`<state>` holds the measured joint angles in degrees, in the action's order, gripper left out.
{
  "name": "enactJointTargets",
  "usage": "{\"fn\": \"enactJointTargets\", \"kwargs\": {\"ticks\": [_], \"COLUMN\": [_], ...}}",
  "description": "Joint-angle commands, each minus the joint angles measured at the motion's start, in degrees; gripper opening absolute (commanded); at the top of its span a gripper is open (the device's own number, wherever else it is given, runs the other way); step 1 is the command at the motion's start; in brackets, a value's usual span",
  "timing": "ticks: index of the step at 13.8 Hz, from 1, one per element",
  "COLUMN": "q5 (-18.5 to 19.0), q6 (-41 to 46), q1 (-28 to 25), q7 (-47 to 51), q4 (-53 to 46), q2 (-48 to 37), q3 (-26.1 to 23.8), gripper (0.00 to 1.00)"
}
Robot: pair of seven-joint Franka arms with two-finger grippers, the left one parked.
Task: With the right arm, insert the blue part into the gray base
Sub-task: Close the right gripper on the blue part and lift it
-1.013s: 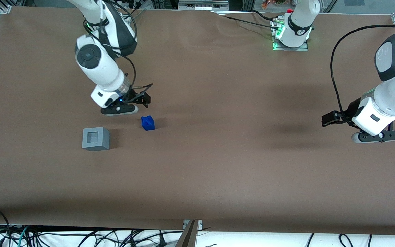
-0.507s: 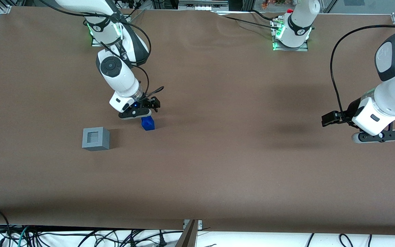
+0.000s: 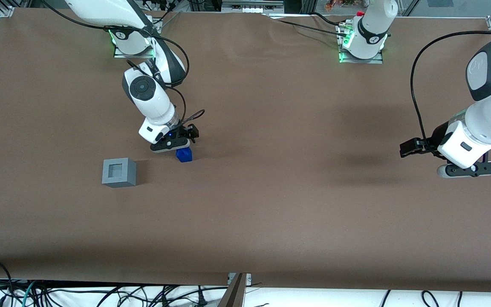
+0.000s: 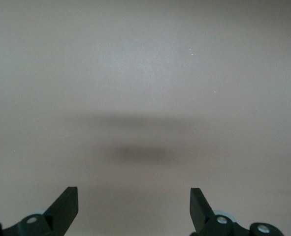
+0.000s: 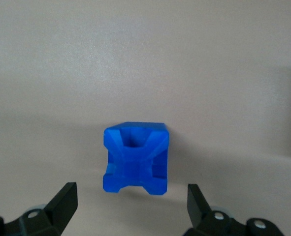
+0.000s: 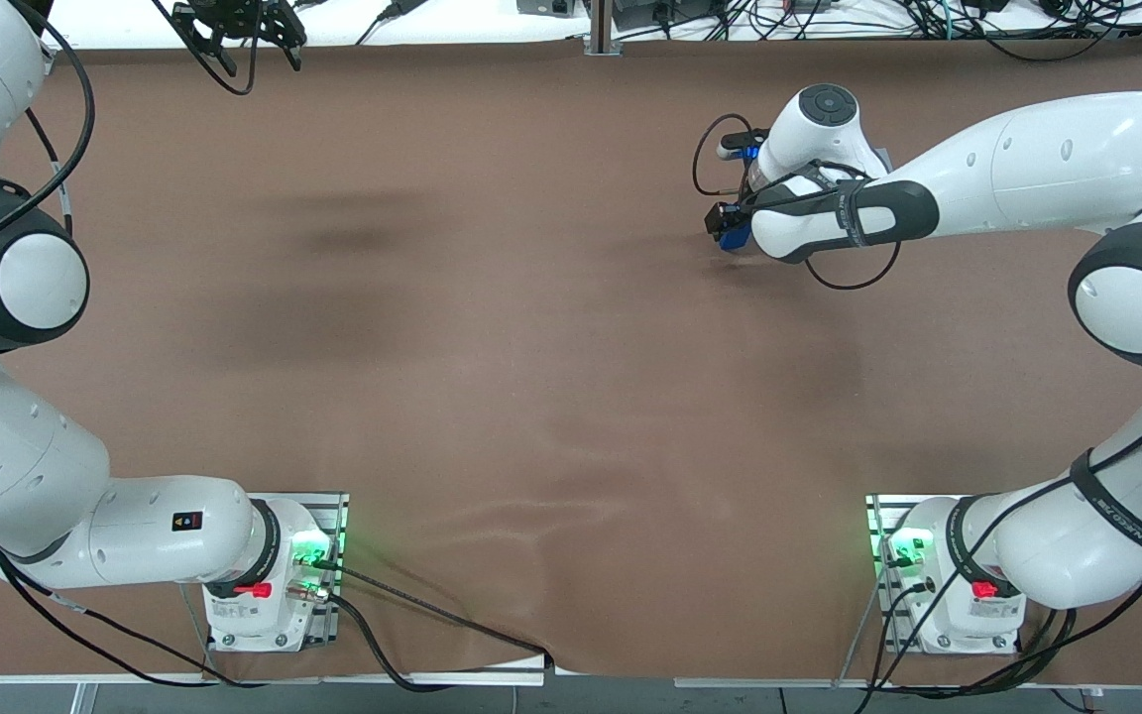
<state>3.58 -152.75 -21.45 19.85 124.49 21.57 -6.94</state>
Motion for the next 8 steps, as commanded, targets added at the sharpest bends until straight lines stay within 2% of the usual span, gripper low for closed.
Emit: {"fn": "enactJointTargets", "kwargs": {"ticks": [1, 6, 8], "q5": [1.2, 1.2, 1.2], "q6": [-0.5, -0.4, -0.5], "q1": [0.0, 0.4, 0.5], "q7": [0.0, -0.1, -0.1], "q4": [-2.7, -5.0, -5.2], "q2": [1.8, 4.1, 4.5], "q3": [0.4, 0.4, 0.4], "gripper": [0.97, 0.95, 0.88]}}
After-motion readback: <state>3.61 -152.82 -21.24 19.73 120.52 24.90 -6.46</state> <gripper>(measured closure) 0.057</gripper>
